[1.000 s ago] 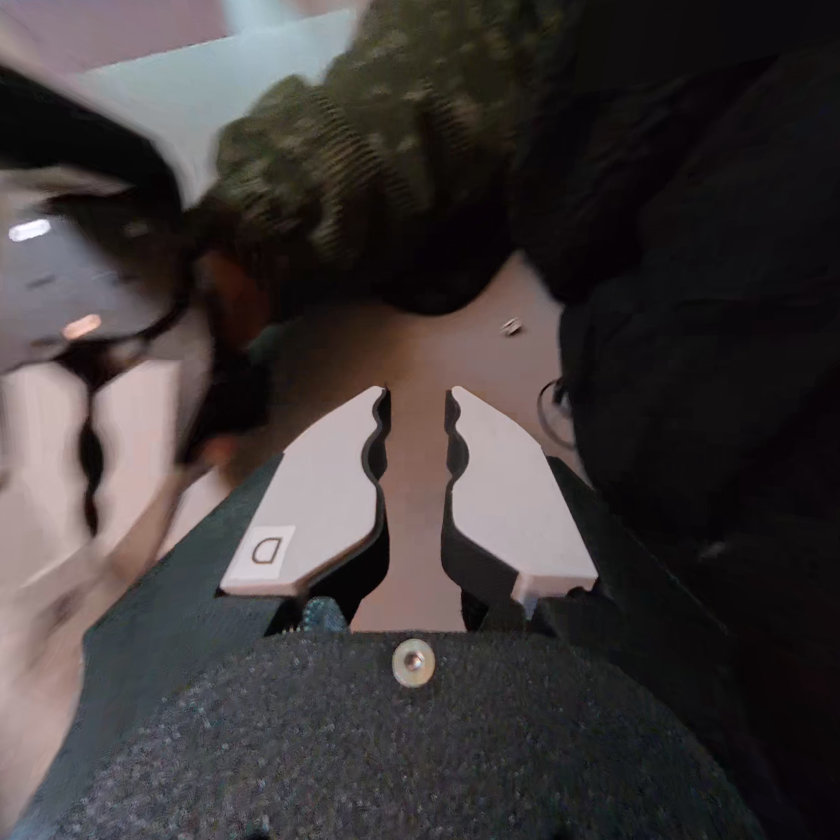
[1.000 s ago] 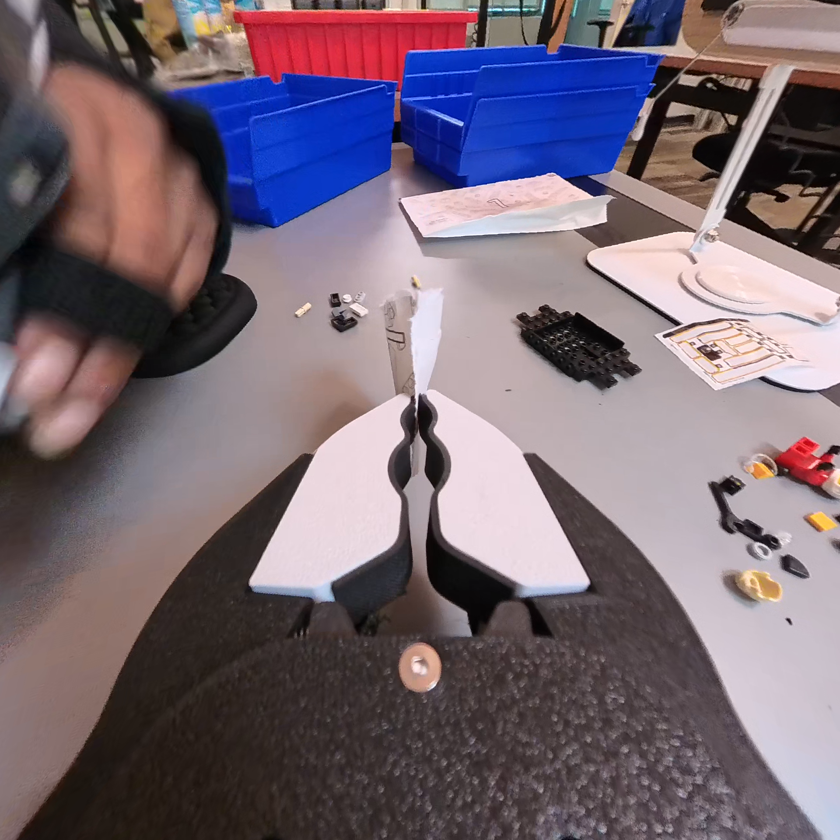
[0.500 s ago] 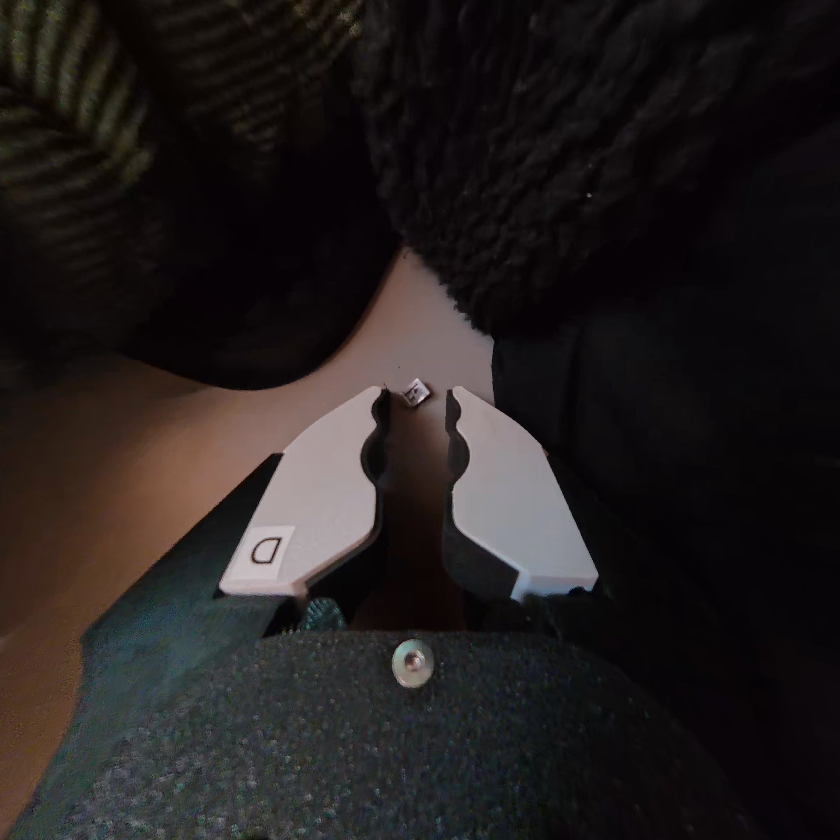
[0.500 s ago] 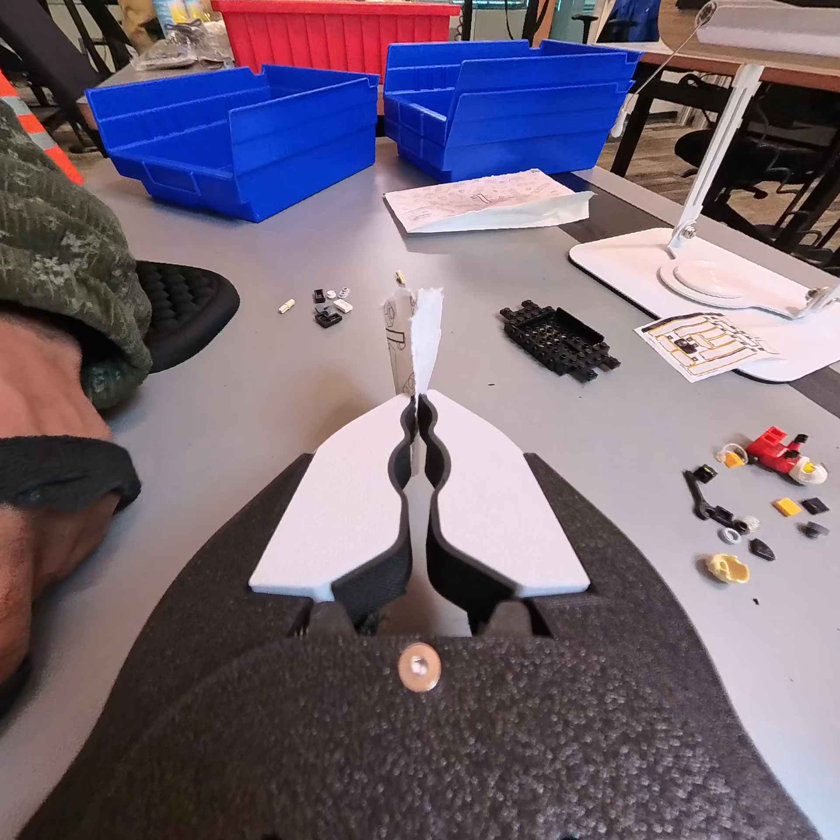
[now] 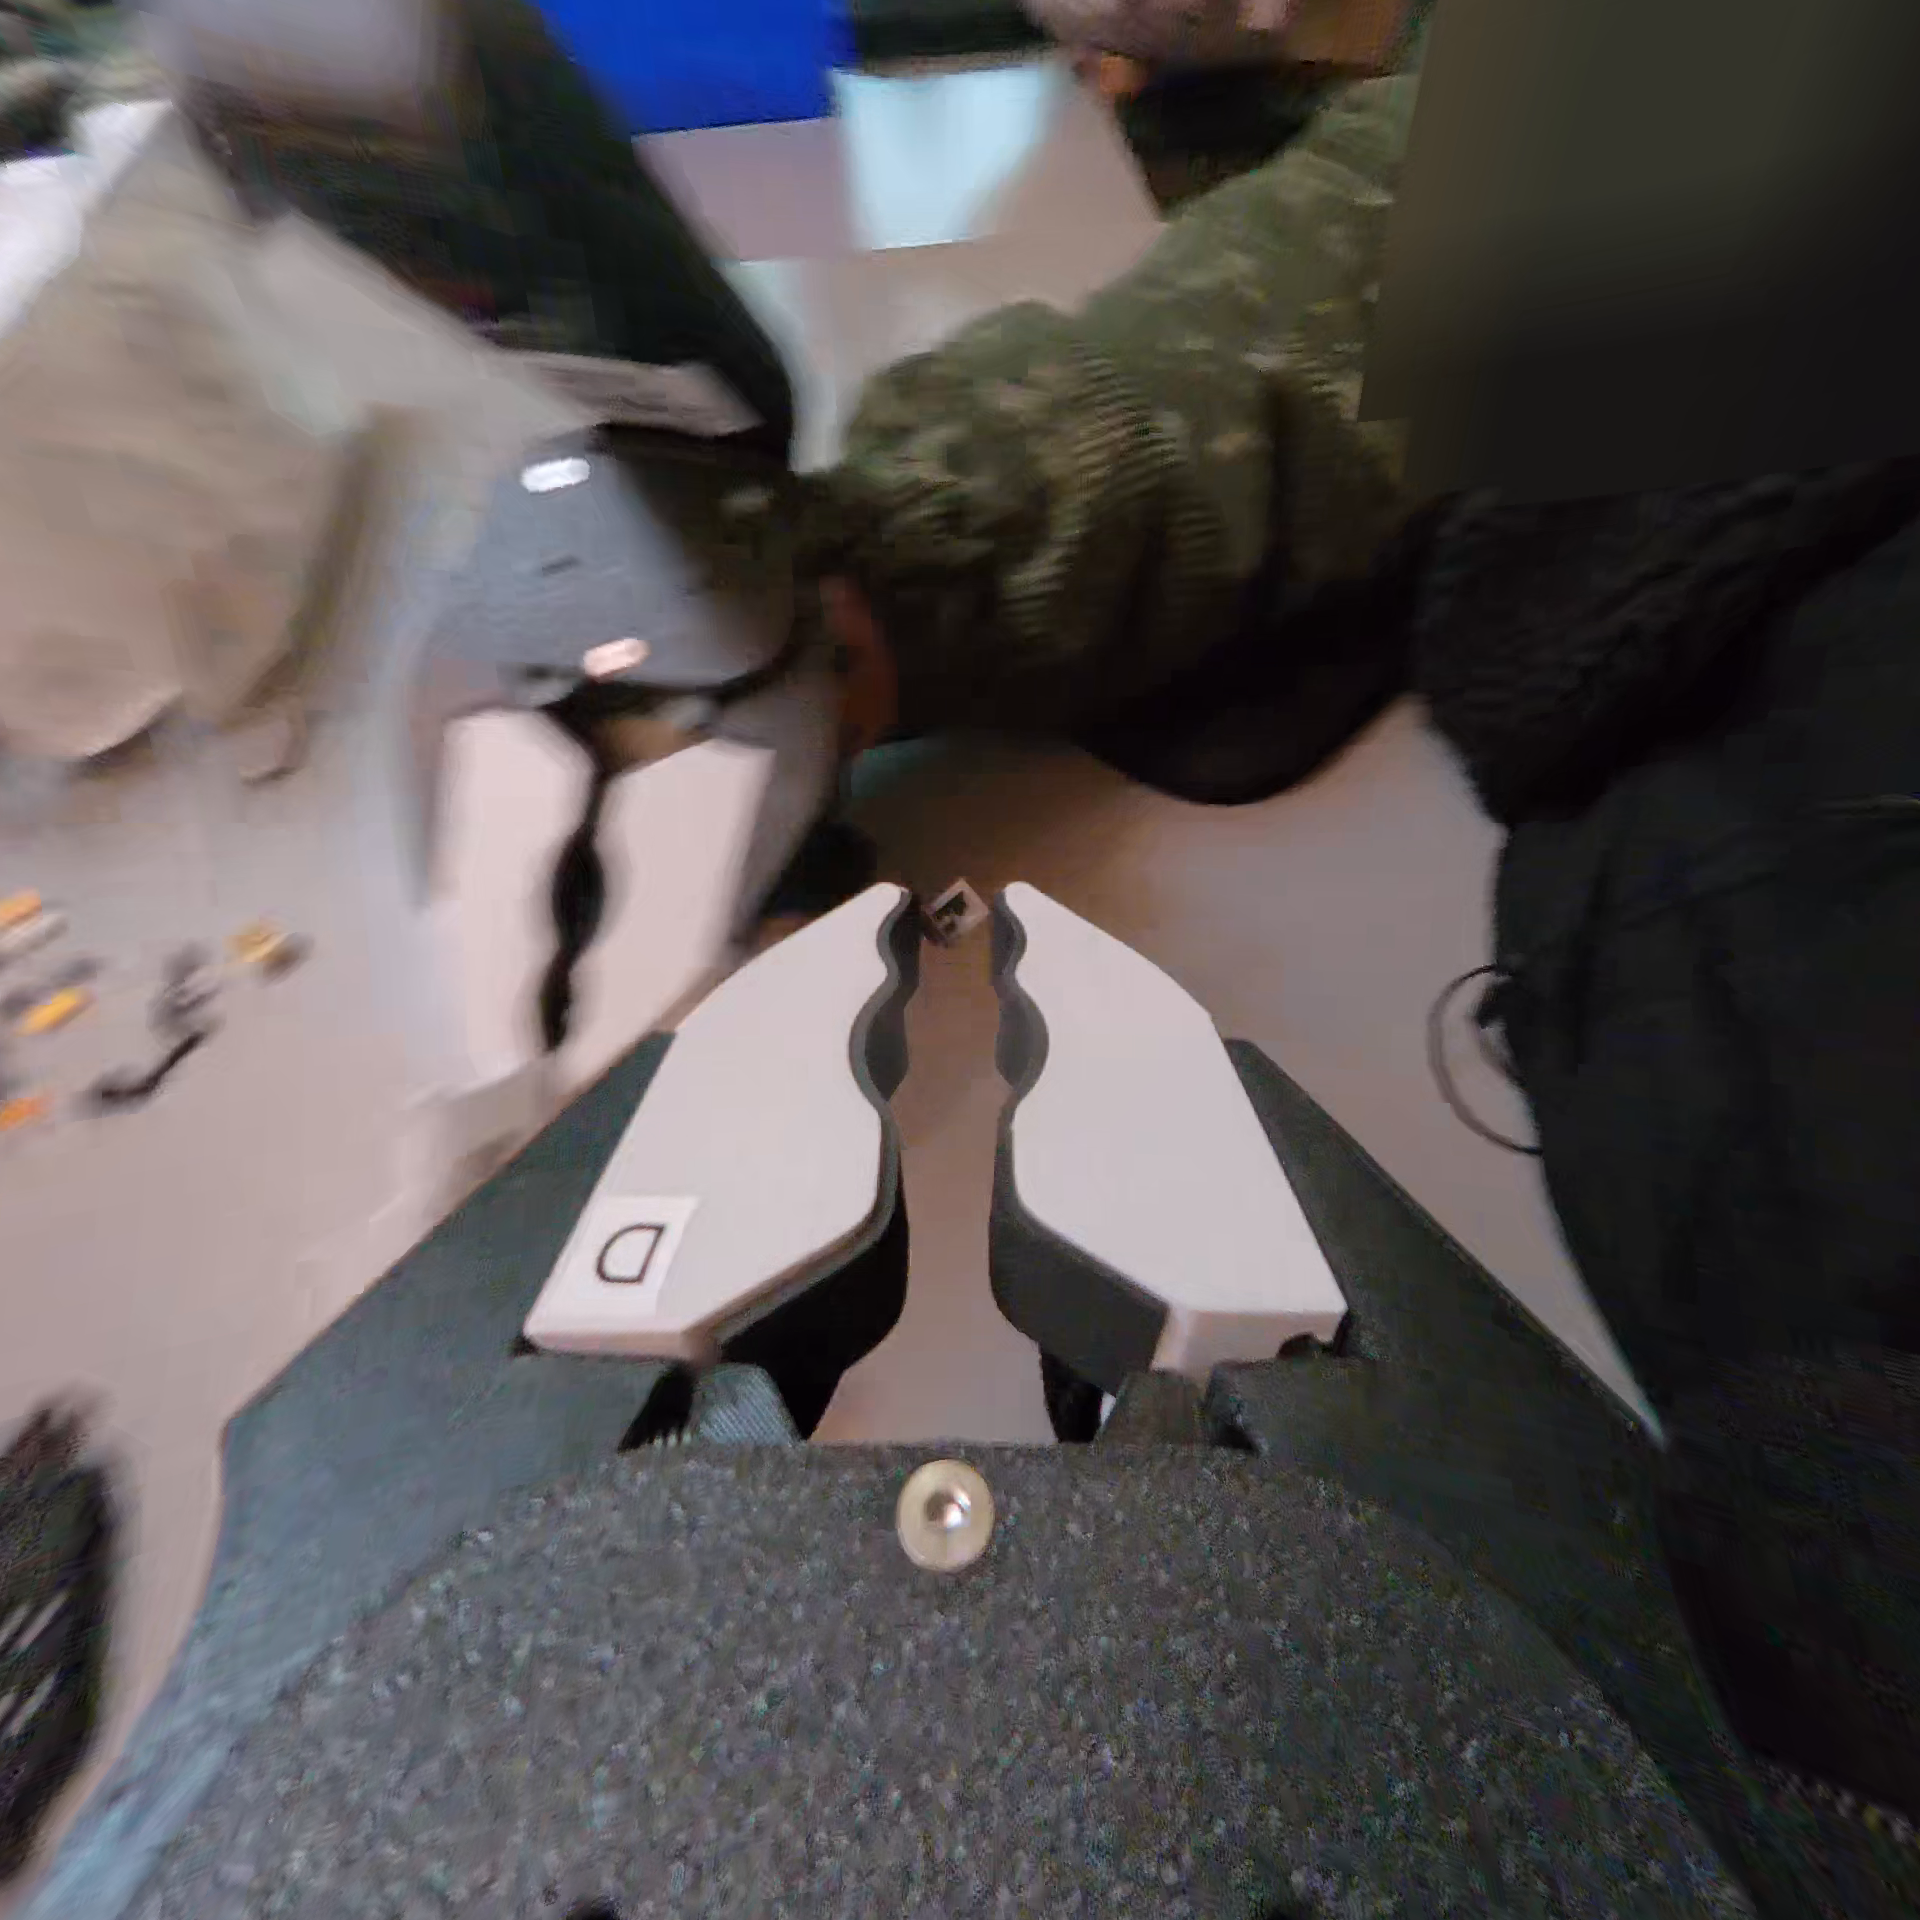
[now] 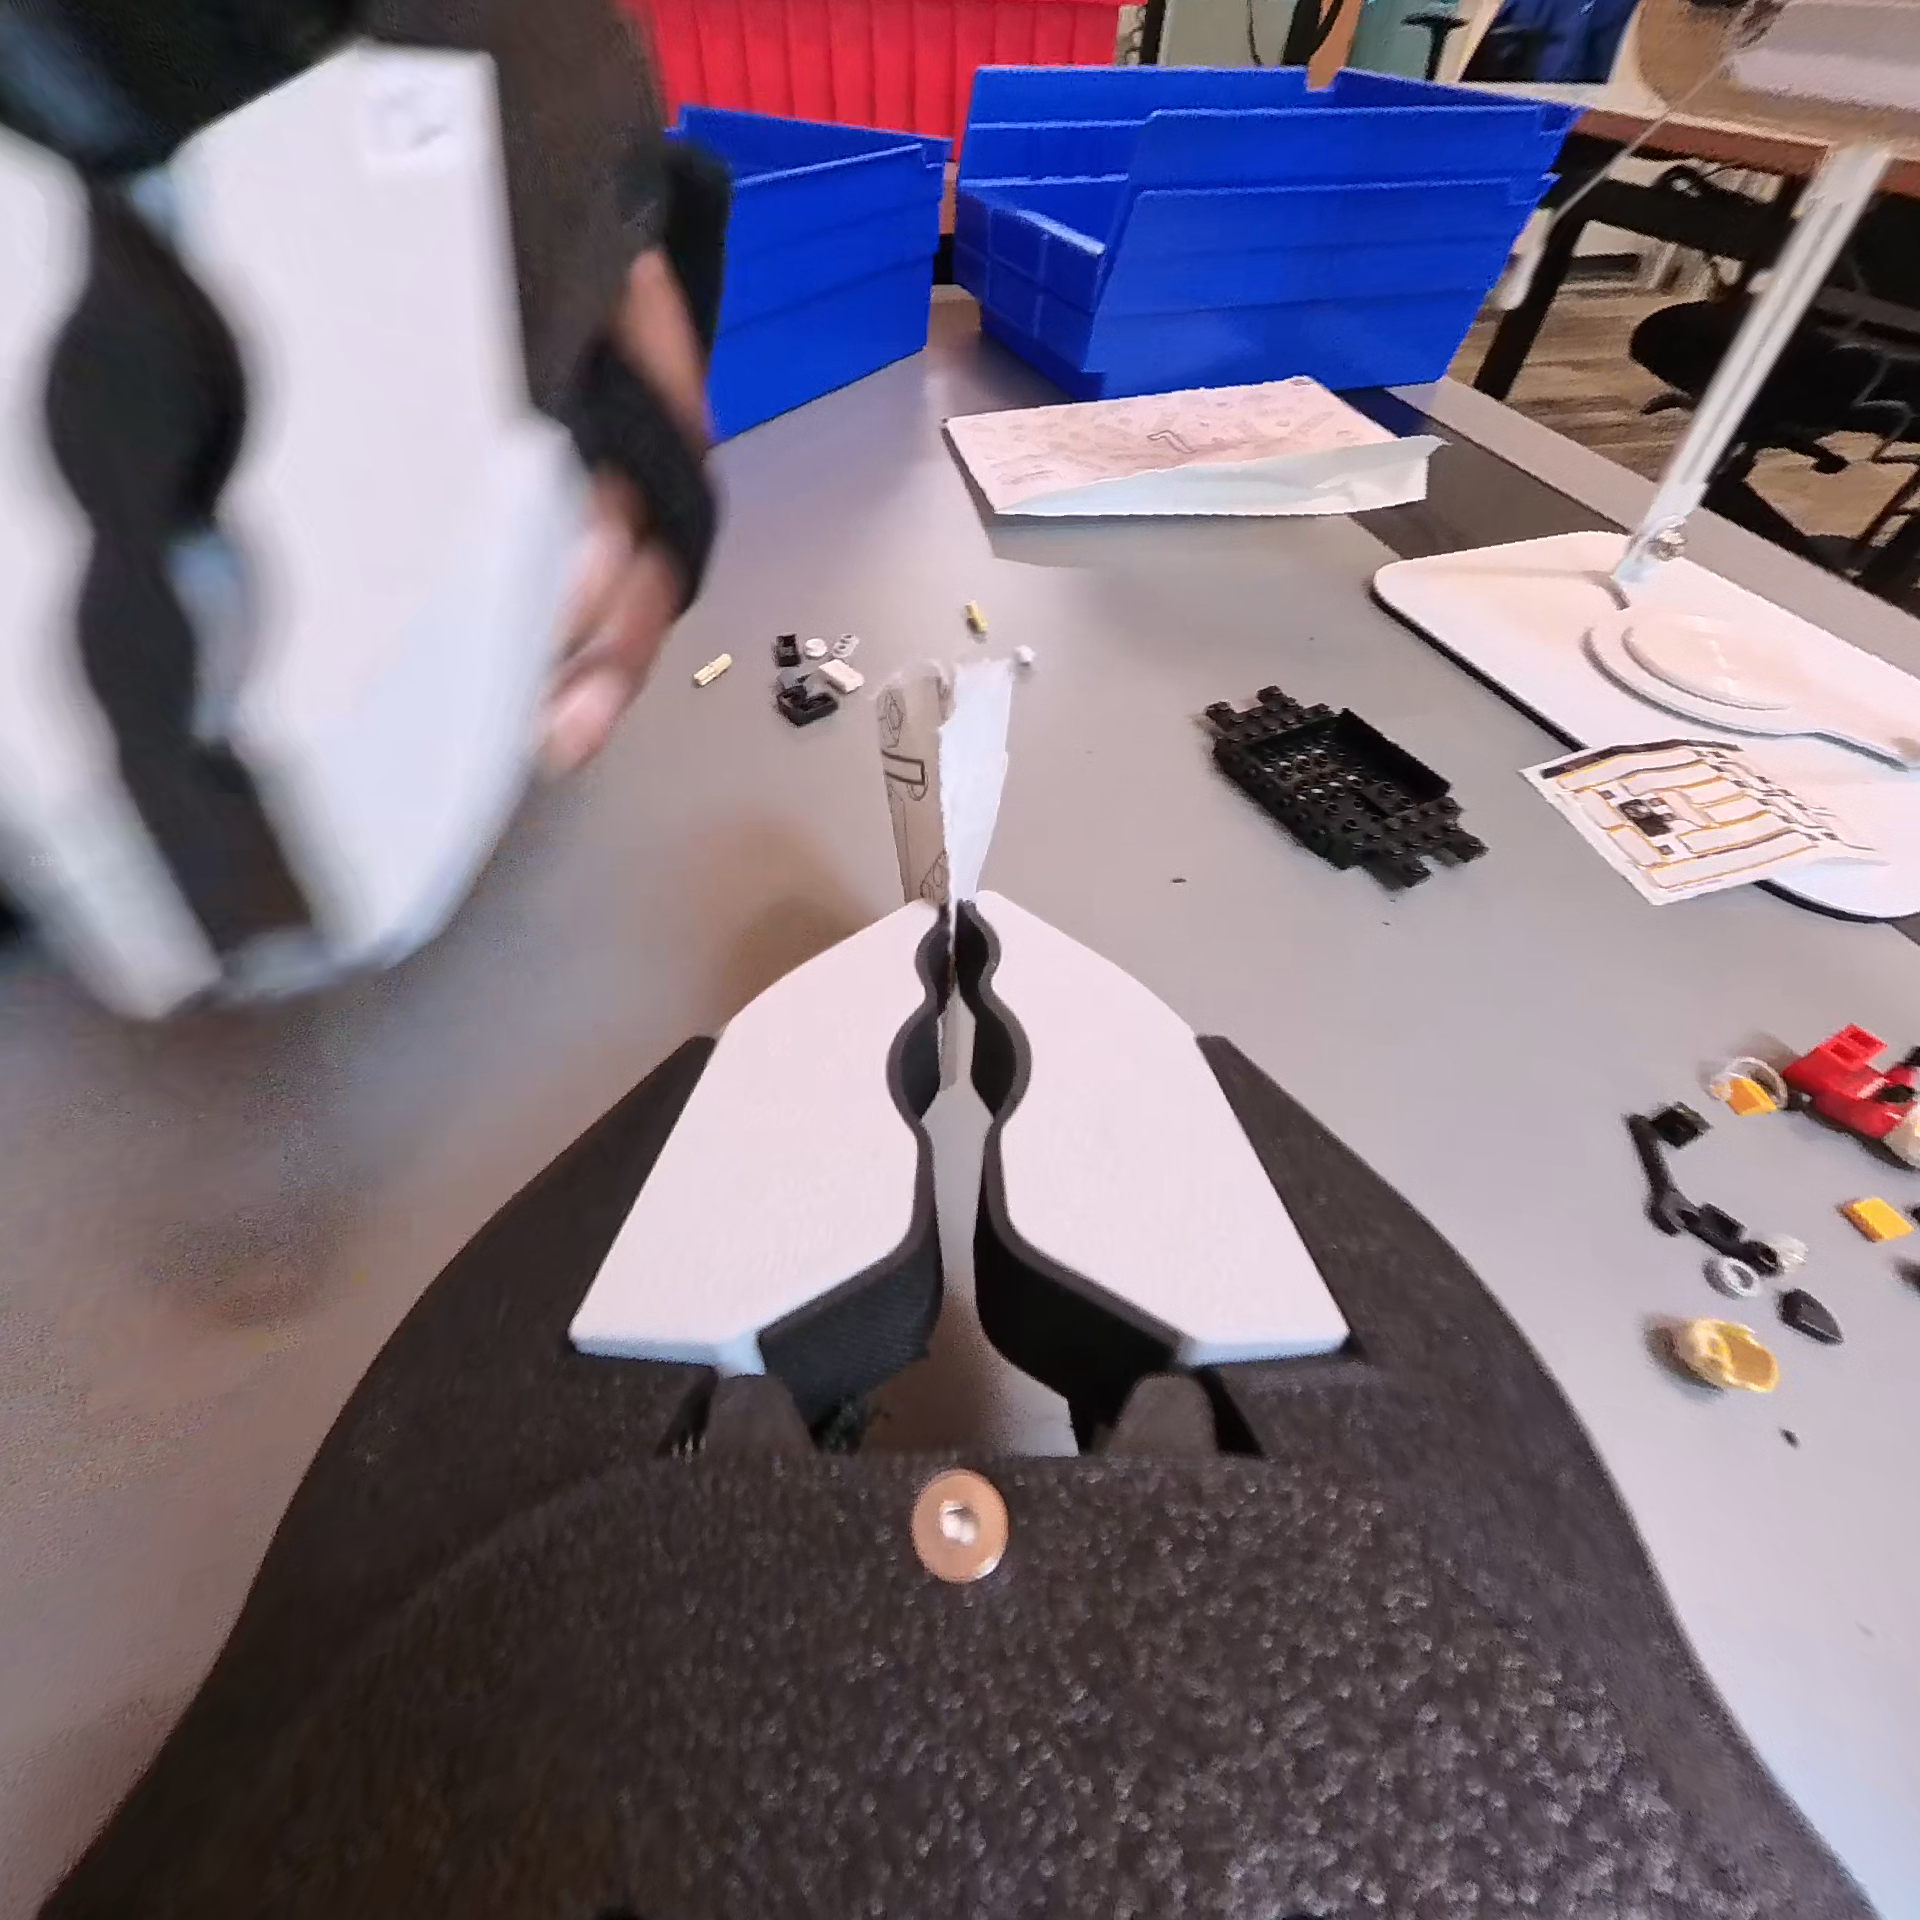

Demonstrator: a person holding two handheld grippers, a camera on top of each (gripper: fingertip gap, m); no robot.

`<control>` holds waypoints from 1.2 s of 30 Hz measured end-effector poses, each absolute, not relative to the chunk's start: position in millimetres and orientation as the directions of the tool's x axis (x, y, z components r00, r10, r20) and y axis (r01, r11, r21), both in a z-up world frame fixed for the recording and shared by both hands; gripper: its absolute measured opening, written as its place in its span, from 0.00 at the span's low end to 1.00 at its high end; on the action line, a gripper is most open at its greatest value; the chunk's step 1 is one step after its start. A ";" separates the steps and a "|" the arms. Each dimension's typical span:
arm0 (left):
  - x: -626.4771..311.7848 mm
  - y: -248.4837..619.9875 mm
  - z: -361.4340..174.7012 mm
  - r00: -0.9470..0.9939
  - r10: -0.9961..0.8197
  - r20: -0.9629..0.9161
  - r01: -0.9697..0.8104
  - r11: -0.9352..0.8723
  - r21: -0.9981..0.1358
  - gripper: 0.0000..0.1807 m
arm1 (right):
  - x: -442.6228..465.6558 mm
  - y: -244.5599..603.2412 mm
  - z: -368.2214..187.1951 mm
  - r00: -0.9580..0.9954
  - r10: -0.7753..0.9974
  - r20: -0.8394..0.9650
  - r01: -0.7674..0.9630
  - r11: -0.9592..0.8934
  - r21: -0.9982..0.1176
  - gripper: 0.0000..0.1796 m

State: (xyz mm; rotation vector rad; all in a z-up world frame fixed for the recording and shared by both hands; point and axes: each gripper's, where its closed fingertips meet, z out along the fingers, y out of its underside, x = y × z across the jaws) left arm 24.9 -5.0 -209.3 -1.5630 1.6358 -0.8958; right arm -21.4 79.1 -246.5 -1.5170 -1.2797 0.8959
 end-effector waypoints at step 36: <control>-169.3 119.8 -270.2 0.478 -0.877 0.042 -0.665 -0.392 -0.636 0.18 | -26.6 67.0 -236.1 0.134 0.989 0.062 0.242 0.028 -0.970 0.00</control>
